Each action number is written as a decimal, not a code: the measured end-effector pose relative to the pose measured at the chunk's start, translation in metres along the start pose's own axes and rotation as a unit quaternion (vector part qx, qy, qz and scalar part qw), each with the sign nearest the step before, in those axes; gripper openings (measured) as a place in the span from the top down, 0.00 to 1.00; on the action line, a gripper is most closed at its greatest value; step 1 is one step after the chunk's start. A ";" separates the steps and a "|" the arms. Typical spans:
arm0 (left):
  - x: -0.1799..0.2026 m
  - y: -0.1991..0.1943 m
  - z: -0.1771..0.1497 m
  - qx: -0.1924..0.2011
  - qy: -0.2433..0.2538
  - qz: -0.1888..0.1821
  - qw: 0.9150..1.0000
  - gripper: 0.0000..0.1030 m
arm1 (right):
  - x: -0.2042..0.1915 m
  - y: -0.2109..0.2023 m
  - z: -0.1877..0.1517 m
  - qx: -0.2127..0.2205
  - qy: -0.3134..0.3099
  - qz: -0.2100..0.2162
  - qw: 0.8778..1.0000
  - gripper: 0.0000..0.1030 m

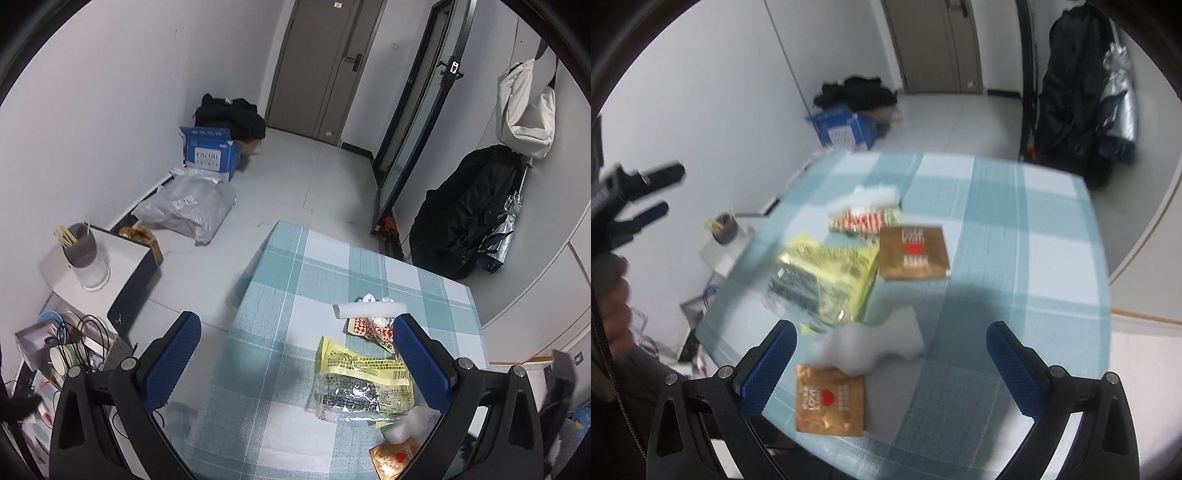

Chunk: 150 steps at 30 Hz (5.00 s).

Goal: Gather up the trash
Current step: 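Move both tools back over the table, then lower the right tool onto the brown wrapper and close on it, then lift the brown wrapper with the right tool while the left tool reaches toward the brown LOVE wrapper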

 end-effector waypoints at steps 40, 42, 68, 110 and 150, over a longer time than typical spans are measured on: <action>-0.035 -0.003 -0.004 -0.018 -0.029 0.008 0.999 0.01 | -0.063 0.033 -0.067 -0.075 -0.142 -0.086 0.983 0.55; -0.034 -0.002 -0.005 -0.018 -0.029 0.011 0.999 0.01 | -0.060 0.032 -0.067 -0.076 -0.138 -0.085 0.984 0.57; -0.012 0.001 -0.006 -0.020 -0.017 0.015 1.000 0.01 | -0.053 -0.020 -0.045 -0.003 -0.091 -0.012 0.996 0.97; 0.147 0.112 -0.052 -0.270 0.091 -0.155 0.946 0.28 | 0.033 -0.092 -0.021 0.066 0.054 0.170 0.982 0.97; 0.166 0.117 -0.055 -0.261 0.144 -0.113 0.948 0.56 | 0.042 -0.104 -0.016 0.091 0.080 0.171 0.978 0.97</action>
Point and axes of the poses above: each gripper's, at about its wrist camera, not at the fingertips, and y roughly the way its jaws point, x to its right, z to its top, the point moved 8 cm from there along y, roughly the way its jaws point, and after that the axes turned 7 degrees about -x, right-handed, at the moved point
